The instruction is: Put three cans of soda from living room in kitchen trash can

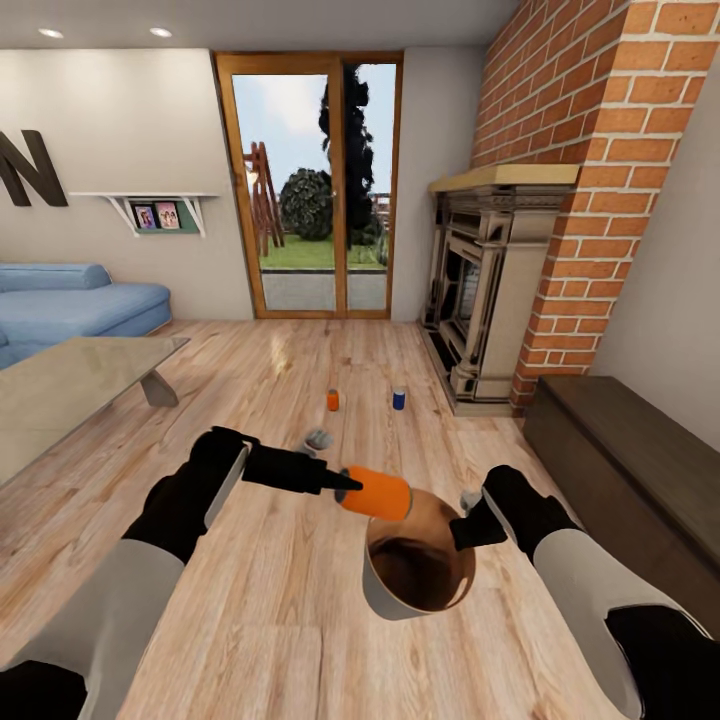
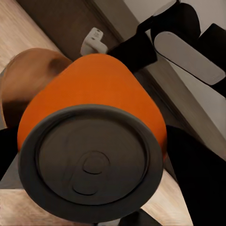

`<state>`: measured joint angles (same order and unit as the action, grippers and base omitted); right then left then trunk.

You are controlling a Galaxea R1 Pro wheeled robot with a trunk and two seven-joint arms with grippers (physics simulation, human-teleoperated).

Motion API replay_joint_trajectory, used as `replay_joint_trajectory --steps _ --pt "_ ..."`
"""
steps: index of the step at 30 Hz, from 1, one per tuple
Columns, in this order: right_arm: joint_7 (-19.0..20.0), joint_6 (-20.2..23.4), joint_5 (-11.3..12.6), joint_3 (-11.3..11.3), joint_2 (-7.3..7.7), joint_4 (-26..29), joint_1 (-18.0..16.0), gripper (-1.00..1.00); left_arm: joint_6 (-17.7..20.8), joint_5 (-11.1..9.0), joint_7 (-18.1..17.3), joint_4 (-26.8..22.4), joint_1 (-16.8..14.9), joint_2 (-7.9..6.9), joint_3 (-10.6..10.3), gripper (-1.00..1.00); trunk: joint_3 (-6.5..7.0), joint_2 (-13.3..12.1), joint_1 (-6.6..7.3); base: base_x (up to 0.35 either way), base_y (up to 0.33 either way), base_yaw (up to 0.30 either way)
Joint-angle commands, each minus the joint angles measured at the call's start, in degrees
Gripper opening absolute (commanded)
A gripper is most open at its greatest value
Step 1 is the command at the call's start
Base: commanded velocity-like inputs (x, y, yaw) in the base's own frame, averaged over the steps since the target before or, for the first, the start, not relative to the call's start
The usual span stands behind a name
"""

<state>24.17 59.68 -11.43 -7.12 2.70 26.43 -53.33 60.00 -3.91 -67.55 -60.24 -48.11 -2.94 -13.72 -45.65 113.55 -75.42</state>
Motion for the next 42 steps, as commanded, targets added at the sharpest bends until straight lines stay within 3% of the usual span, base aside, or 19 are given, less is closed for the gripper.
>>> replay_joint_trajectory --steps 1,4,9,12,18,23,31,36,42 --pt "0.1 0.3 2.0 0.2 -0.13 0.0 0.0 -1.0 0.0 0.1 0.0 0.0 0.0 0.01 -0.2 -1.0 0.01 0.0 0.0 0.0 0.0 0.0" --pt "-1.3 0.3 2.0 0.2 -0.96 0.0 0.0 -1.0 0.0 0.2 0.0 0.2 0.0 0.03 -3.3 -1.0 0.01 0.0 0.0 0.0 0.0 0.0" --pt "-3.6 0.3 2.1 0.2 -2.75 0.0 -0.1 -1.0 0.0 0.4 0.2 0.6 0.0 0.04 -6.7 -1.0 0.01 0.0 0.0 0.0 0.0 0.0" --pt "-4.1 0.3 2.0 0.2 -3.33 0.0 -0.1 -1.0 0.0 1.2 0.7 0.7 0.1 0.05 -7.1 -1.0 0.01 0.0 0.0 0.0 0.0 0.0" --pt "-6.8 0.3 2.2 0.2 -4.47 0.0 0.0 -1.0 0.0 8.0 2.7 0.8 0.1 0.42 -7.2 -1.0 0.01 0.0 0.0 0.0 0.0 0.0" --pt "-7.4 0.3 2.2 0.1 -4.71 -0.1 0.0 -1.0 0.0 9.7 3.9 0.8 0.1 0.73 -7.2 -1.0 0.01 0.0 0.0 0.0 0.0 0.0" --pt "-8.1 0.3 2.1 0.1 -5.08 -0.6 0.0 -1.0 0.0 10.9 6.8 0.9 0.2 2.62 -7.3 -1.0 0.01 0.0 0.0 0.0 0.0 0.0" --pt "-9.4 0.3 2.2 0.1 -6.05 -0.9 0.0 -1.0 0.0 11.4 10.0 2.1 0.2 4.24 -8.2 -1.0 0.01 0.0 0.0 0.0 0.0 0.0" --pt "-9.7 0.3 2.2 0.1 -6.57 -0.9 0.0 -1.0 0.0 11.5 12.0 2.5 0.2 4.83 -8.5 -1.0 0.01 0.0 0.0 0.0 0.0 0.0"
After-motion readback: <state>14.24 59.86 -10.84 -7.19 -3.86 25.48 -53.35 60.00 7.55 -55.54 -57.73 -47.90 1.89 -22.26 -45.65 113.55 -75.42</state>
